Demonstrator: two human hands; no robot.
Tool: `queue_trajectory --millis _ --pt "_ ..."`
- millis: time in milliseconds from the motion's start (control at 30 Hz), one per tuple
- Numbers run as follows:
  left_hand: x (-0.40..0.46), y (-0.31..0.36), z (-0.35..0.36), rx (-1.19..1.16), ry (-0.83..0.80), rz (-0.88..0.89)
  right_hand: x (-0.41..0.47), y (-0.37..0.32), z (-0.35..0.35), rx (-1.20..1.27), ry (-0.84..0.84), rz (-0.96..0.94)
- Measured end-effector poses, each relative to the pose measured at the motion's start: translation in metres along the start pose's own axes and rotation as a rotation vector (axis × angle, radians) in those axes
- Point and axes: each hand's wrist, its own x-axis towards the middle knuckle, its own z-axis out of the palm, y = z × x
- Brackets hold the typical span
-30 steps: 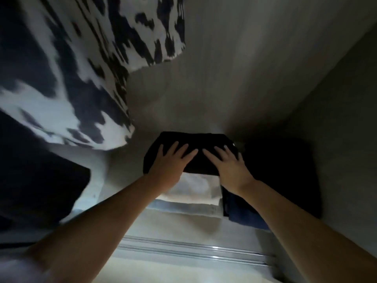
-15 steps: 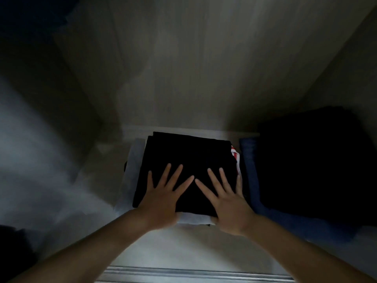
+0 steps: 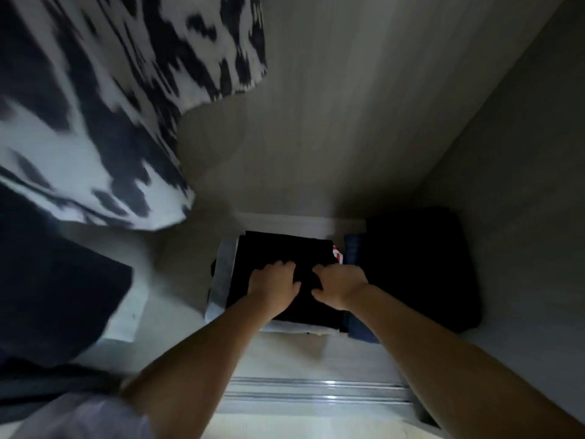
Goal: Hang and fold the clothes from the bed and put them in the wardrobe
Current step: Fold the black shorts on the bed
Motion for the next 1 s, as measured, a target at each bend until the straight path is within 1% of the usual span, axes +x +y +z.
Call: queue_trajectory --millis 33,100,267,433,600,733,867,1000 --pt "-0.009 0.009 -0.016 -0.064 0.068 -0.023 -0.013 0.0 -0.017 0.02 0.037 0.029" --pt "-0.031 0.025 -0.046 -0.145 0.117 -0.056 -0.041 0.001 -0.047 0.039 0.066 0.077" --pt "-0.079 0.043 -0.117 -0.196 0.14 -0.087 -0.109 0.003 -0.112 0.09 0.108 0.129" --pt "-0.122 0.052 -0.185 -0.153 0.125 -0.092 -0.166 -0.005 -0.169 0.129 0.096 0.146" --pt "-0.166 0.059 -0.256 -0.061 0.101 -0.01 -0.221 -0.018 -0.224 0.189 0.135 0.166" --pt "-0.209 0.069 -0.308 -0.014 0.125 0.097 -0.277 -0.023 -0.253 0.225 0.186 0.196" --pt "-0.249 0.093 -0.345 -0.007 0.105 0.125 -0.341 -0.02 -0.264 0.27 0.228 0.256" --pt "-0.286 0.125 -0.354 0.054 0.087 0.216 -0.403 -0.01 -0.254 0.293 0.255 0.314"
